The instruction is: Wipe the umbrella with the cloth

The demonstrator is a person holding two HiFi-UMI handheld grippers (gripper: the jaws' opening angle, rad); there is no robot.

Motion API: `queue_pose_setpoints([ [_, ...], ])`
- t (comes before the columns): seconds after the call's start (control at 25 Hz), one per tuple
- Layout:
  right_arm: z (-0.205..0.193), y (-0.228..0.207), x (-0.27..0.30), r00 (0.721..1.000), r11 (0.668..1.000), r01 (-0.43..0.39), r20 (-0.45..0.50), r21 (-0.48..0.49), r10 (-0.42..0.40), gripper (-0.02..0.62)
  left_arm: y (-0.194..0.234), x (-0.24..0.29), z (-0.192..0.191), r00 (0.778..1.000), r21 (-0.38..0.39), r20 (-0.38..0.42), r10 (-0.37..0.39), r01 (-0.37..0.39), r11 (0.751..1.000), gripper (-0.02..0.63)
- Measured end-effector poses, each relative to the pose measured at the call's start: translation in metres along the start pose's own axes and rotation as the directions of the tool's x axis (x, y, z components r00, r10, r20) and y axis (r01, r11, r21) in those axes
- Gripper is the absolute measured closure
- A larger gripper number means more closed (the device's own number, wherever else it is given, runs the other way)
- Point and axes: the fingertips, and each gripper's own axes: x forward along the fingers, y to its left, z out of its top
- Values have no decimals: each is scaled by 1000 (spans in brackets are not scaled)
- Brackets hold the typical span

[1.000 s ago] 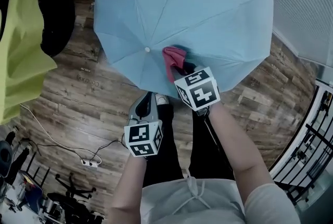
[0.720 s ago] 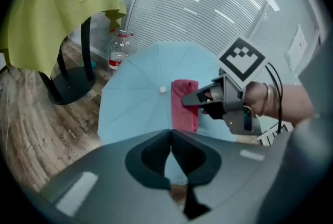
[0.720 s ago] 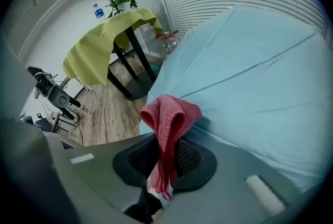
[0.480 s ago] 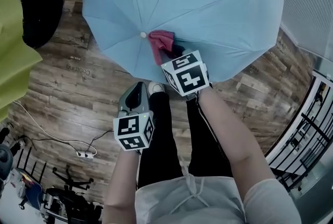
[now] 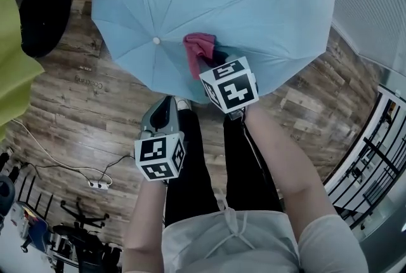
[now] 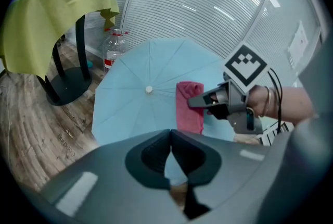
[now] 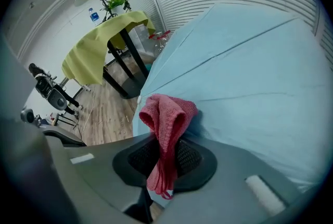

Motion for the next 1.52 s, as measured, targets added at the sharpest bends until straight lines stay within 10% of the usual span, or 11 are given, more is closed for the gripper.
queue_pose_setpoints([
  [1.52, -50, -229, -164, 999, 996, 28, 40, 80, -32, 526, -270, 88, 58, 994, 100, -11, -105, 106, 989, 598],
])
